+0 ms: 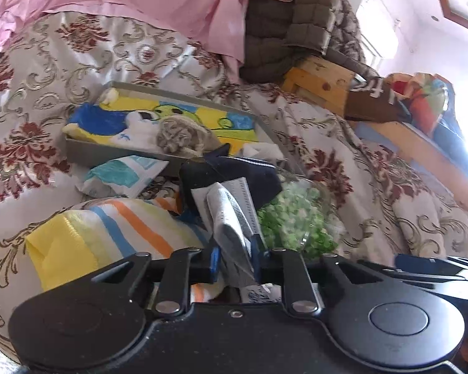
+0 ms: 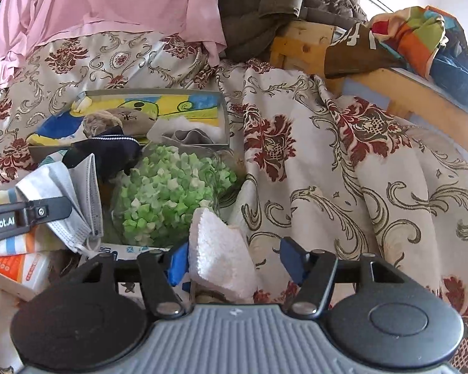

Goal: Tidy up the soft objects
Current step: 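Grasp the grey face mask with the left gripper while the right gripper grasps the white terry cloth, then carry the mask with the left gripper while the right gripper carries the cloth over the picture, then open the left gripper to drop the mask while the right gripper releases the cloth onto the picture, then raise both open grippers away from the framed picture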

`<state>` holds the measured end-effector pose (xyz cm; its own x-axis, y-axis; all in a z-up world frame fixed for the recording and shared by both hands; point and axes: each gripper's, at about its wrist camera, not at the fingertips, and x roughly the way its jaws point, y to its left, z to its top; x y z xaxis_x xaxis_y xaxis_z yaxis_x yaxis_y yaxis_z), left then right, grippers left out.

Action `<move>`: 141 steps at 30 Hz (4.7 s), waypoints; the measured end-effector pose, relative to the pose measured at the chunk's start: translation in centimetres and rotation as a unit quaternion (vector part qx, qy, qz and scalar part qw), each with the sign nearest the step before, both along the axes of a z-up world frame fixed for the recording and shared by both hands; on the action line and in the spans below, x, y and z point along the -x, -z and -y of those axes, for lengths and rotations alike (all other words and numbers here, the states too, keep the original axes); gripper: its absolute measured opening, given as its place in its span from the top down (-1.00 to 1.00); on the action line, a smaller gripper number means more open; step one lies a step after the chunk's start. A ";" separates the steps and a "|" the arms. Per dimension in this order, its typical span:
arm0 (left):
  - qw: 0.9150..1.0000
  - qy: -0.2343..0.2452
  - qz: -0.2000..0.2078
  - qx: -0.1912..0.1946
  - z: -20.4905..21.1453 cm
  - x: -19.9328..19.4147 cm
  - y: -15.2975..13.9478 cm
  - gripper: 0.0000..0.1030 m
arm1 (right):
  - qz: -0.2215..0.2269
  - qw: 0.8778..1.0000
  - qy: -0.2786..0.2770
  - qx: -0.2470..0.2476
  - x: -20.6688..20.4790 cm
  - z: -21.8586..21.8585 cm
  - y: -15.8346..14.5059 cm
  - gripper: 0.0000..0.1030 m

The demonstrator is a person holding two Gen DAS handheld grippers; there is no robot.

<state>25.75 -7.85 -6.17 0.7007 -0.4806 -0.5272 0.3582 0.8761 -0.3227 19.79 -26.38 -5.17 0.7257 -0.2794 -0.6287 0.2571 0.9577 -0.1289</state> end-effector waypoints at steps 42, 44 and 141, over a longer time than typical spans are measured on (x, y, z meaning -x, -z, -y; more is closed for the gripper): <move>0.997 -0.005 0.071 0.023 0.1 8.1 -5.3 0.77 | 0.204 0.969 -0.128 -0.046 5.7 -0.4 -5.6 0.77; 0.997 -0.006 0.079 0.020 0.2 8.4 -5.5 0.77 | 0.207 0.968 -0.130 -0.048 5.7 -0.5 -5.7 0.77; 0.979 -0.185 0.070 -0.047 1.9 -9.3 -10.8 -0.97 | 0.187 0.951 -0.122 -0.214 -11.6 7.2 -8.3 -0.99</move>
<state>35.03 -9.78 4.63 0.8866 -0.1335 -0.4429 0.0454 0.9779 -0.2040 31.41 -33.61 3.09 0.9310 0.1499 -0.3329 -0.0288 0.9392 0.3422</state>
